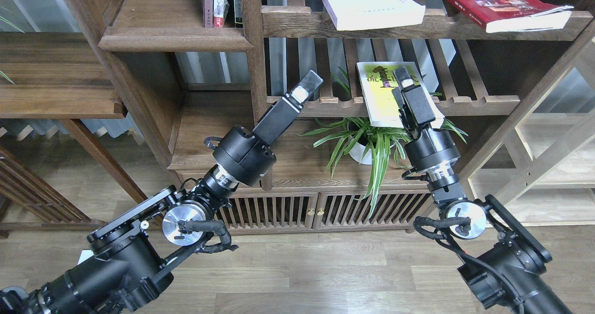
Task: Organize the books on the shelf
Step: 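Move the right gripper to the yellow-green book's lower edge, left gripper toward it, then grip the yellow-green book's bottom edge with the right gripper, then tilt the yellow-green book out from the shelf with the right gripper, then bring the left gripper to the book's edge and grasp it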
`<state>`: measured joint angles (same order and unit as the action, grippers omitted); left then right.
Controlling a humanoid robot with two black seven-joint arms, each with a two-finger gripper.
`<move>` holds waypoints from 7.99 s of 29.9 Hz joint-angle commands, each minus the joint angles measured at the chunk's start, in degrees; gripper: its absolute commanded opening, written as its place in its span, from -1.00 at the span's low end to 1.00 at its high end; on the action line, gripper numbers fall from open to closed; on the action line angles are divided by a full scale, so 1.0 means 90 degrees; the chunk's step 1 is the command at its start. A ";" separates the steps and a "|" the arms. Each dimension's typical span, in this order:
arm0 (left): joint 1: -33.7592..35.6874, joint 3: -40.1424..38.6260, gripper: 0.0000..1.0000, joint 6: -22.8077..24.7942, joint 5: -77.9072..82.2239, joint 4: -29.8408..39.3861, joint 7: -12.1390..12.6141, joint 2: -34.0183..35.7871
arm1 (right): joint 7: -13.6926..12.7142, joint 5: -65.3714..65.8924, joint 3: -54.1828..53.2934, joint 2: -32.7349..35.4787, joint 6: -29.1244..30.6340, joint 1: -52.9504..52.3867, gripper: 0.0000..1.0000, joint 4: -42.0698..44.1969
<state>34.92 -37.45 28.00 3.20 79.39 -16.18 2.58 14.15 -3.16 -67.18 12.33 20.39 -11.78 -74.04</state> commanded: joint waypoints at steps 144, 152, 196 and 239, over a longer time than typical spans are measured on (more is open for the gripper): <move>-0.0365 -0.0361 0.98 0.0000 -0.0004 -0.0227 0.1309 0.0221 | -0.0400 -0.1524 -0.0270 -0.0706 -0.0606 -0.1309 -0.94 0.3217; -0.0511 -0.0478 0.98 0.0000 -0.0024 -0.0442 0.1270 0.0212 | -0.0439 -0.1602 -0.0329 -0.0696 0.0252 -0.0968 -0.95 0.2788; -0.0736 -0.0380 0.98 0.0000 -0.0062 -0.1223 0.1514 0.0163 | -0.0576 -0.1846 0.0384 -0.0569 0.0845 0.1855 -0.95 -0.0201; -0.0355 -0.0595 0.93 0.0000 -0.2524 -0.2111 0.3448 0.0036 | -0.0762 -0.1836 0.1360 -0.0989 0.0845 0.1465 -0.93 -0.0182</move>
<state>30.90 -42.73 28.00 -19.43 61.78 14.83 2.95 7.37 -19.68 -54.97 3.51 28.00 1.41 -75.67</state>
